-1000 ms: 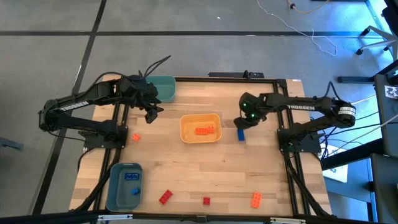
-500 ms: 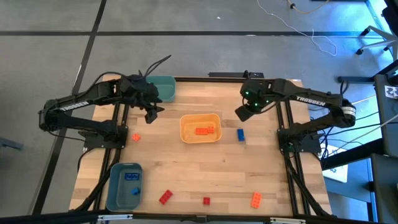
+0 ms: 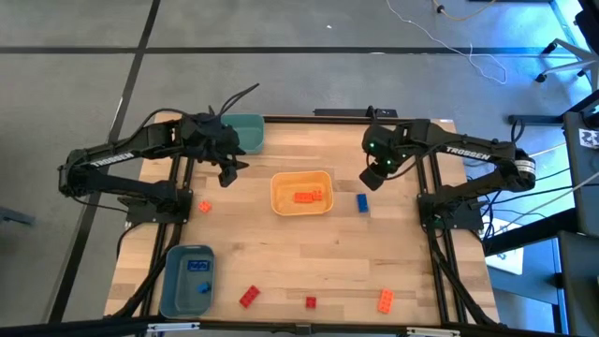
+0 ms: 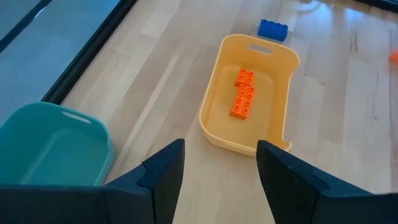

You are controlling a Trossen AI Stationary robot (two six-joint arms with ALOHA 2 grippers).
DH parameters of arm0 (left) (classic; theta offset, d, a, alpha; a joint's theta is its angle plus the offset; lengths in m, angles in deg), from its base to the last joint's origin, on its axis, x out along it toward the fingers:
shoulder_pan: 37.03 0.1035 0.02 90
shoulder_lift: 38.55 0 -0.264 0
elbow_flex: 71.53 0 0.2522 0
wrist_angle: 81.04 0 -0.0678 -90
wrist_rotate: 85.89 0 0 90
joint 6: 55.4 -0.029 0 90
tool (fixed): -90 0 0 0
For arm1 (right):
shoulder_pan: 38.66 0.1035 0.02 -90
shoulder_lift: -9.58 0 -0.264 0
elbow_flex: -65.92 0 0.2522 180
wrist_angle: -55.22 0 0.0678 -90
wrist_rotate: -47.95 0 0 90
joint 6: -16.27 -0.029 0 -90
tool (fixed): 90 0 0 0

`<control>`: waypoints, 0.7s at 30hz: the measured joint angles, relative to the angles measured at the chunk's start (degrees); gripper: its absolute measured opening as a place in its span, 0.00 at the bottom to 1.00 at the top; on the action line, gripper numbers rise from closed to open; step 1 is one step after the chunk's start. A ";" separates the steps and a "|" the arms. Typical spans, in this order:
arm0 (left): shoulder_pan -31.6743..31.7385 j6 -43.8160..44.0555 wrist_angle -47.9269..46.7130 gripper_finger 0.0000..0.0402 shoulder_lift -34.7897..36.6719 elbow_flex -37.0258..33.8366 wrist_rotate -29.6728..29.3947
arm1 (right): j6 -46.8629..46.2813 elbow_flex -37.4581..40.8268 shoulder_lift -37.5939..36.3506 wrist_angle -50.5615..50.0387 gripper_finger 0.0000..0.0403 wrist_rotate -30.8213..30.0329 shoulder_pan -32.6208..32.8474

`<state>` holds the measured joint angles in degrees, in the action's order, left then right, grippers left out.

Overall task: Sort & place blocks by color
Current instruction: Put the blue 8 stud game piece into the blue bin

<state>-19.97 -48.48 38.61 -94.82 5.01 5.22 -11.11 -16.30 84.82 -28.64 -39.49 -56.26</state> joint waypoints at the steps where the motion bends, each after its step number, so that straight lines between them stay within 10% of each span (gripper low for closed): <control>1: 0.02 0.00 0.00 0.48 0.00 0.00 0.00 | 1.18 0.22 0.00 0.24 0.26 -0.08 -0.20; 21: 0.04 0.13 0.02 0.48 0.00 0.00 -0.12 | -9.61 0.38 9.71 1.17 0.58 1.73 -2.50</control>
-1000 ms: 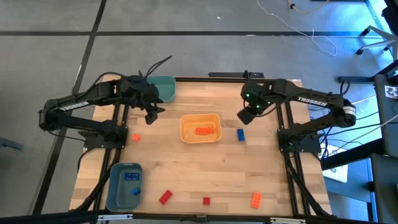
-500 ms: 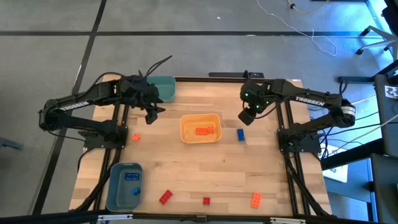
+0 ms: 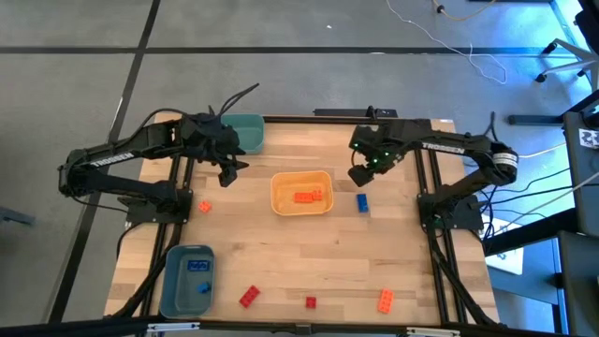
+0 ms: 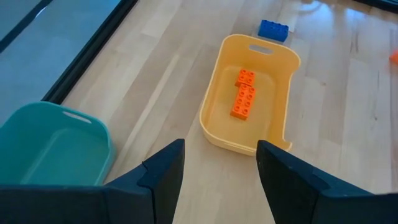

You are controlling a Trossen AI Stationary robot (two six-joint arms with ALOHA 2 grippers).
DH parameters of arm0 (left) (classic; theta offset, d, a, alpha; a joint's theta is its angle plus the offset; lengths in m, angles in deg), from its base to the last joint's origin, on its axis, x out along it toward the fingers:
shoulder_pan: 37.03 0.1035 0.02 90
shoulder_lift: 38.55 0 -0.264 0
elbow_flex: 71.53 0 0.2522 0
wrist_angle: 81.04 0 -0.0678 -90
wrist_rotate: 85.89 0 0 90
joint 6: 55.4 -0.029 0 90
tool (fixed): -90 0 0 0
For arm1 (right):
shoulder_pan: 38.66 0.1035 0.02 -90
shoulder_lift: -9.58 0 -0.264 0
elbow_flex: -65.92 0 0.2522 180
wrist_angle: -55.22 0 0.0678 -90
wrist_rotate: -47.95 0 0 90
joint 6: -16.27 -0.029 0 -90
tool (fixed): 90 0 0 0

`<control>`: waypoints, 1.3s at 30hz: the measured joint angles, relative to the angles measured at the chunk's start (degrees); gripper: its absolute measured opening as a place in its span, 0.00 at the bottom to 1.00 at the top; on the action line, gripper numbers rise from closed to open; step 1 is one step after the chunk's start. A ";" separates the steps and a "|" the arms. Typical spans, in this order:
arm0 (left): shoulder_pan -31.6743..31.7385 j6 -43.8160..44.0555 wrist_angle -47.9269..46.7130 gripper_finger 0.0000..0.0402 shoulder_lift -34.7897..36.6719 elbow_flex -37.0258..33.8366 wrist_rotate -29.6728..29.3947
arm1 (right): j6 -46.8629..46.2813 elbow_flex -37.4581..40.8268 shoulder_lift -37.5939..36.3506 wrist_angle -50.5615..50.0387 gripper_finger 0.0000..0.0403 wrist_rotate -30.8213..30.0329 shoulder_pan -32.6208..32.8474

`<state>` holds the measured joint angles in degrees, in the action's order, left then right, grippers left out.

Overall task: Sort & place blocks by color
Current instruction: Put the blue 8 stud game piece into the blue bin

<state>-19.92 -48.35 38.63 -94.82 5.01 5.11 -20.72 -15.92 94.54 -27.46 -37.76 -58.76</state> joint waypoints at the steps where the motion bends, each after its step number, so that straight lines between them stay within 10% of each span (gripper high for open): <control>1: 0.02 -0.03 0.00 0.48 0.00 0.00 -0.01 | -2.00 0.00 0.78 0.08 0.58 1.14 0.02; 28: 0.02 -0.09 -0.09 0.48 0.00 0.00 -0.48 | -13.71 0.41 18.58 1.29 0.57 4.52 7.99; 39: 0.02 -0.13 -0.09 0.48 0.00 0.00 -0.48 | -13.88 10.61 18.63 18.12 0.57 8.19 7.97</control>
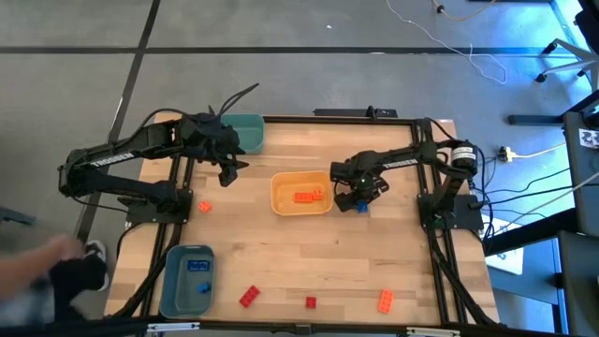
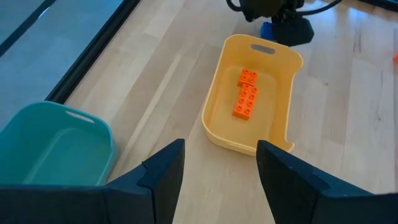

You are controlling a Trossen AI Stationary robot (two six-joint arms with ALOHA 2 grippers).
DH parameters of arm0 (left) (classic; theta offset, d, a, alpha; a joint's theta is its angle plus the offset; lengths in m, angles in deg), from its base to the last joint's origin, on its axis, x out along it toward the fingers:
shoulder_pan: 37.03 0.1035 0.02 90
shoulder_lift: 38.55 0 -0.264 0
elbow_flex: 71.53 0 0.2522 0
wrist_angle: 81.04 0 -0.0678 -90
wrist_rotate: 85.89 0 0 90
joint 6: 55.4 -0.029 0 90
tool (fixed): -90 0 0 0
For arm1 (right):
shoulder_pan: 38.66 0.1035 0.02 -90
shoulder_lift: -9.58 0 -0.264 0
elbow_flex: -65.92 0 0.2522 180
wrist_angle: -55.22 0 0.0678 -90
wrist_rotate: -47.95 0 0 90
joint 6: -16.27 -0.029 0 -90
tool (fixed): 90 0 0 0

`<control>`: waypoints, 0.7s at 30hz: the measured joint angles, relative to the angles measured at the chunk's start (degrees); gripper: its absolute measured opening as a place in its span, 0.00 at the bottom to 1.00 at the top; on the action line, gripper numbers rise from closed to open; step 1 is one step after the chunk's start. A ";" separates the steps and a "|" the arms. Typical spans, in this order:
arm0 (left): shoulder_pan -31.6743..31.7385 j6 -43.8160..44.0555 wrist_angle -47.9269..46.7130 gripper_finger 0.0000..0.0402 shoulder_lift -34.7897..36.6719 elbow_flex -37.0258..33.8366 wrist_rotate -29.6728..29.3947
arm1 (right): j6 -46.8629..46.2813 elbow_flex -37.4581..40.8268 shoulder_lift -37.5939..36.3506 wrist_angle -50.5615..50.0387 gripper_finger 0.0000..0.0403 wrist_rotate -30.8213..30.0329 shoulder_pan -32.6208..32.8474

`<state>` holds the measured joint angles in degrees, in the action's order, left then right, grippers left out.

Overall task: Sort & place blocks by color
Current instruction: Put the blue 8 stud game piece into the blue bin

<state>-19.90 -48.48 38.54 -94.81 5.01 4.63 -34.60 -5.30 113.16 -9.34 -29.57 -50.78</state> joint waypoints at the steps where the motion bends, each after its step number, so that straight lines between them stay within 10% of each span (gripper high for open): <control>1: 0.00 0.02 -0.01 0.48 0.00 0.00 0.00 | -0.04 0.79 -0.30 0.92 0.57 -0.08 0.00; 21: -0.02 0.15 0.00 0.48 0.00 0.00 0.00 | 0.81 2.71 -0.35 1.42 0.35 -3.41 0.06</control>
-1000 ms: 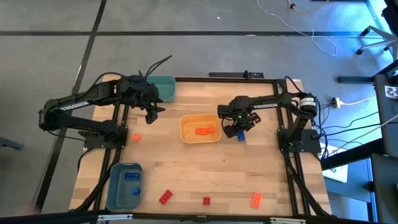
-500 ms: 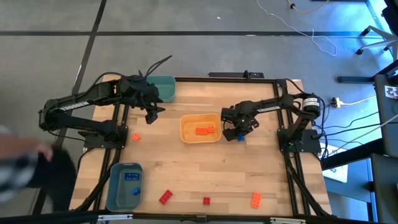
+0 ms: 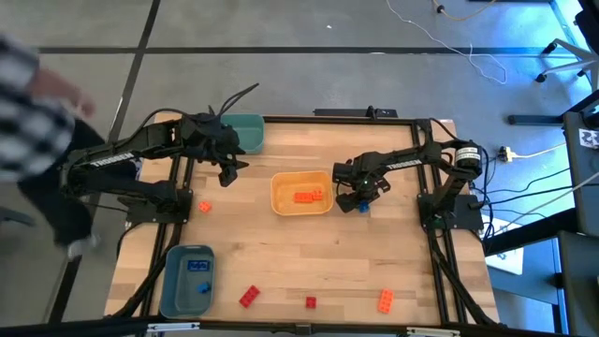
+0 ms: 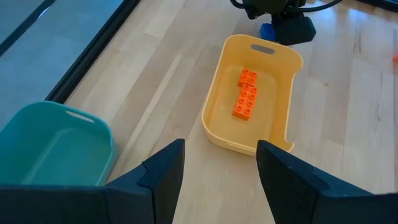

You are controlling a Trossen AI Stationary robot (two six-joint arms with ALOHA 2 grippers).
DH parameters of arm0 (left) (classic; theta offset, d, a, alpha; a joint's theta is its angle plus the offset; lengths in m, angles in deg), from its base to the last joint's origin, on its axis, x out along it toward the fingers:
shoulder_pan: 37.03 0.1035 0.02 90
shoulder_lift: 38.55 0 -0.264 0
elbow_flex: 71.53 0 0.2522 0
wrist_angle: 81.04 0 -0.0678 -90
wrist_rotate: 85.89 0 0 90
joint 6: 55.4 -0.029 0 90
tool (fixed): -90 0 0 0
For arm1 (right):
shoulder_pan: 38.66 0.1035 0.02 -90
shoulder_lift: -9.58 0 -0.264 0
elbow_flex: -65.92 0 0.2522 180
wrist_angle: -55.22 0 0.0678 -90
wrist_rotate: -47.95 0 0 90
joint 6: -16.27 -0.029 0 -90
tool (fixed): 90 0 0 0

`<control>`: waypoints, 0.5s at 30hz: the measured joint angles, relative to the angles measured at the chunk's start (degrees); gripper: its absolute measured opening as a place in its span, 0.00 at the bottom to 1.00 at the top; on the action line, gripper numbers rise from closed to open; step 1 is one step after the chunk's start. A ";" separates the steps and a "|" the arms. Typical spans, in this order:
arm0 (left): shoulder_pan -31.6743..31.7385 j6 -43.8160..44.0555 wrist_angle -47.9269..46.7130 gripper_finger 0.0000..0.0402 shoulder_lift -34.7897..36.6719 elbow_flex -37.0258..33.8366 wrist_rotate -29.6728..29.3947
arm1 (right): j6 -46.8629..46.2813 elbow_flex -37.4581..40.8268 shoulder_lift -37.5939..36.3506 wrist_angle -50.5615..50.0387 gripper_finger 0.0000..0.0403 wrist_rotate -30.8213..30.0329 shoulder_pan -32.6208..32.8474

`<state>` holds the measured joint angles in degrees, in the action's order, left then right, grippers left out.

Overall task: Sort & place blocks by color
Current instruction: Put the blue 8 stud game piece into the blue bin

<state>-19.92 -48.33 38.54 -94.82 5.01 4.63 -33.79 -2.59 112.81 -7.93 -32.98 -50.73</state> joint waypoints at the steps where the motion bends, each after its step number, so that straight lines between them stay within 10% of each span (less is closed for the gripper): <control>1: 0.00 0.00 0.00 0.48 0.00 0.00 -0.01 | 0.55 -0.02 -0.11 -0.17 0.35 -0.04 -0.02; 15: 0.00 -0.10 -0.04 0.48 0.02 0.00 0.00 | 2.83 0.44 -8.02 -4.12 0.35 -2.13 -0.06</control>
<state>-19.92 -48.43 38.50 -94.79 5.01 4.63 -30.96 -2.15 104.80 -12.05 -35.11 -50.79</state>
